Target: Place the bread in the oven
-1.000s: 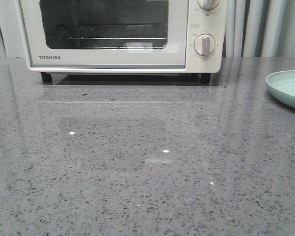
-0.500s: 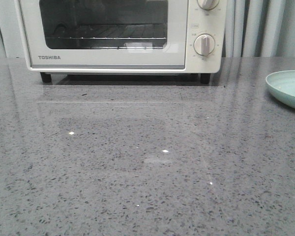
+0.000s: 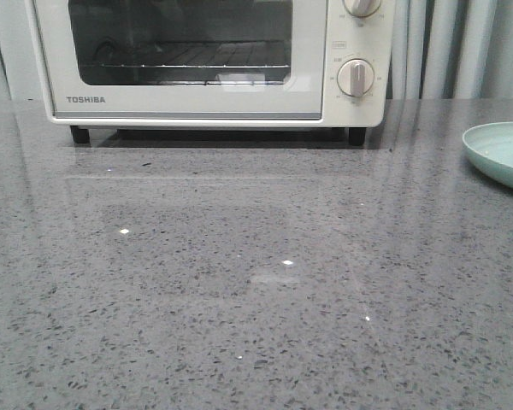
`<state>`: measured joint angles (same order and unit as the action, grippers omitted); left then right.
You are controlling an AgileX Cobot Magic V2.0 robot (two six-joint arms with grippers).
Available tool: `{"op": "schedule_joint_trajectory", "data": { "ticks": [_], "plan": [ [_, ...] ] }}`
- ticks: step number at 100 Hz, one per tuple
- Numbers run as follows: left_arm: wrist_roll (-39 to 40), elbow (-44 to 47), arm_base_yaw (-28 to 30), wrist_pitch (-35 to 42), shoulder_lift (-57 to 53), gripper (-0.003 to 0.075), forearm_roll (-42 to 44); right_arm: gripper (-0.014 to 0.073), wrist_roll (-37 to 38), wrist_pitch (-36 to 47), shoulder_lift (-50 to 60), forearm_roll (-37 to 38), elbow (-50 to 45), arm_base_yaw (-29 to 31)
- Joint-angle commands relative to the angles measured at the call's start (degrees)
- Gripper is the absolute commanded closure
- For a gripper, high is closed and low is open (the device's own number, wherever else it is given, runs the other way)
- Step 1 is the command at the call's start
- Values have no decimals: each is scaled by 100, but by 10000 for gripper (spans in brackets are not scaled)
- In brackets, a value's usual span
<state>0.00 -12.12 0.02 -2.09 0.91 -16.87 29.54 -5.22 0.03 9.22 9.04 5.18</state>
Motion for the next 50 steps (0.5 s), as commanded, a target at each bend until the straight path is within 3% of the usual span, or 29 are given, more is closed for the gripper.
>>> {"op": "schedule_joint_trajectory", "data": {
  "ticks": [1, 30, 50],
  "plan": [
    [58, -500, -2, 133, 329, 742, 54, 658, 25, -47, -283, 26, 438, -5],
    [50, -1322, -36, 58, 1363, 741, 54, 659, -14, -1106, -1384, -88, 1361, -103],
    [-107, -1945, -610, 43, 2288, 741, 54, 661, -285, -1505, -2182, -88, 1960, -678]
  ]
}}
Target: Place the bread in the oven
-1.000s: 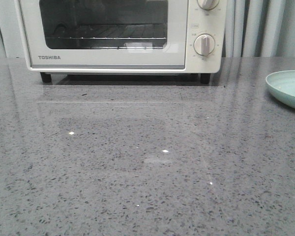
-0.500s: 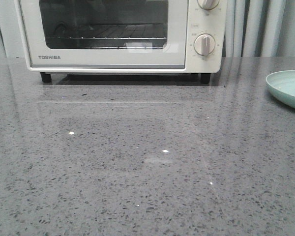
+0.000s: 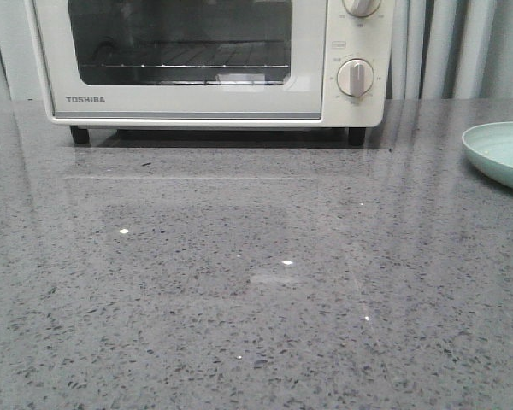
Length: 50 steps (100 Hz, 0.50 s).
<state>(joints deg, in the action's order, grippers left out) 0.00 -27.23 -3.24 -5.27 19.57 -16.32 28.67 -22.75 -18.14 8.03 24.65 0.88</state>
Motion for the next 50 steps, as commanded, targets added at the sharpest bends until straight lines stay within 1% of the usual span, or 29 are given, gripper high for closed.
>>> {"op": "schedule_joint_trajectory", "data": {
  "ticks": [1, 11, 25, 33, 38, 50],
  "plan": [
    [-127, -457, -350, 360, 458, 741, -1, 661, -244, 238, -419, 32, 441, -279],
    [-399, -740, -856, 448, 980, 741, -1, 661, -297, 48, -804, 32, 732, -751],
    [-423, -1108, -1556, 674, 1647, 741, 12, 661, -306, -199, -1314, 32, 1105, -1279],
    [-436, -1316, -1860, 862, 1999, 742, 89, 661, -357, -287, -1542, 32, 1301, -1471],
    [-436, -1445, -2027, 975, 2226, 742, 97, 661, -515, -285, -1660, 32, 1421, -1559],
    [-436, -1830, -2211, 1046, 2812, 741, 97, 661, -546, -367, -1870, 32, 1642, -1621]
  ]
}}
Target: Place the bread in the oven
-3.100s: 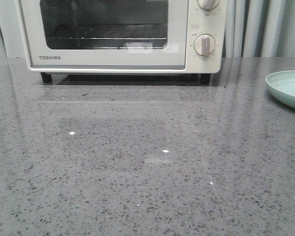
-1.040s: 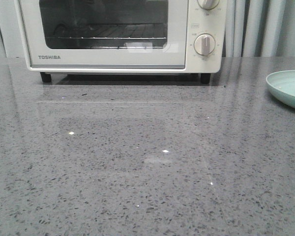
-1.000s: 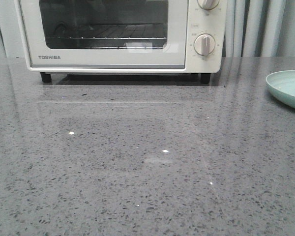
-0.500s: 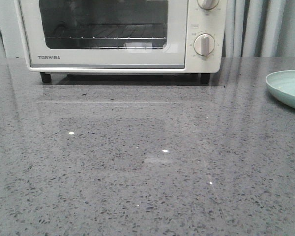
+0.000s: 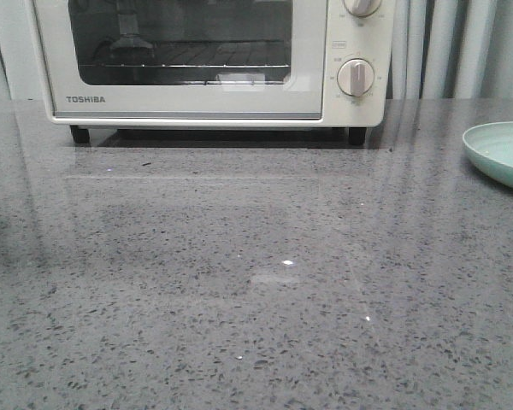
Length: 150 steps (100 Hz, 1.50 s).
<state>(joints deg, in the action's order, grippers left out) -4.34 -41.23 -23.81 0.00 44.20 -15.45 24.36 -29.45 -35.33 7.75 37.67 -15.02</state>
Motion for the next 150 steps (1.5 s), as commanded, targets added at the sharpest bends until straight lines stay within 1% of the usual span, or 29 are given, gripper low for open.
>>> {"op": "schedule_joint_trajectory", "data": {
  "ticks": [1, 17, 34, 58, 65, 88, 115, 150],
  "plan": [
    [-3, -454, -152, 519, 414, 742, 10, 661, -115, 303, -167, 59, 351, -30],
    [-3, -1012, -226, 519, 1223, 741, 10, 661, -129, 239, -218, 59, 501, -30],
    [-3, -1581, -226, 519, 1981, 741, 10, 661, -163, -20, -218, 59, 623, -30],
    [-3, -2218, -226, 519, 2882, 741, 71, 661, -174, -56, -218, 59, 633, -30],
    [-3, -2297, -241, 555, 3008, 741, 116, 661, -172, -56, -218, 59, 633, -30],
    [-3, -2337, -491, 1153, 3405, 741, 559, 661, -270, -56, -218, 59, 633, -30],
    [-3, -2337, -520, 1760, 3802, 741, 608, 661, -270, -56, -218, 59, 633, -30],
    [-3, -2337, -509, 2074, 4175, 741, 680, 661, -270, -64, -218, 59, 633, -30]
  ]
}}
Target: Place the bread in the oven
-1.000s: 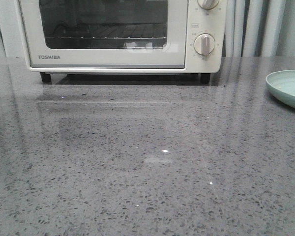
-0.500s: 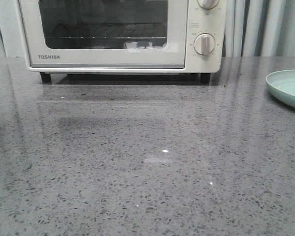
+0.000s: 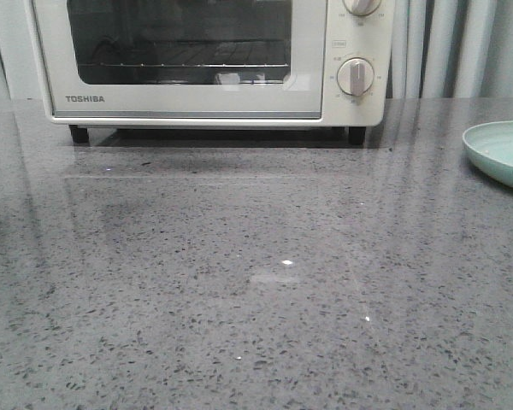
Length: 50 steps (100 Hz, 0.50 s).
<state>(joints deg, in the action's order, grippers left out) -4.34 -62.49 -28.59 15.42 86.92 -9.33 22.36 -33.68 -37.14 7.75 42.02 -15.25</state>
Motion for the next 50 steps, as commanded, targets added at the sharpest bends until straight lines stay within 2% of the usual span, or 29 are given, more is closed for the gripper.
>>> {"op": "schedule_joint_trajectory", "data": {
  "ticks": [1, 17, 39, 50],
  "plan": [
    [-3, -211, -31, 532, -85, 741, 67, 661, -70, 359, -37, 59, 199, -7],
    [-3, -211, 72, 342, 185, 741, 67, 661, -70, 344, -37, 59, 199, -7],
    [-3, -182, 59, -761, 166, 742, 33, 661, -70, 344, -37, 59, 199, -7],
    [-3, 37, 59, -787, 3, 742, -108, 661, -70, 344, -37, 59, 199, -7]
  ]
}}
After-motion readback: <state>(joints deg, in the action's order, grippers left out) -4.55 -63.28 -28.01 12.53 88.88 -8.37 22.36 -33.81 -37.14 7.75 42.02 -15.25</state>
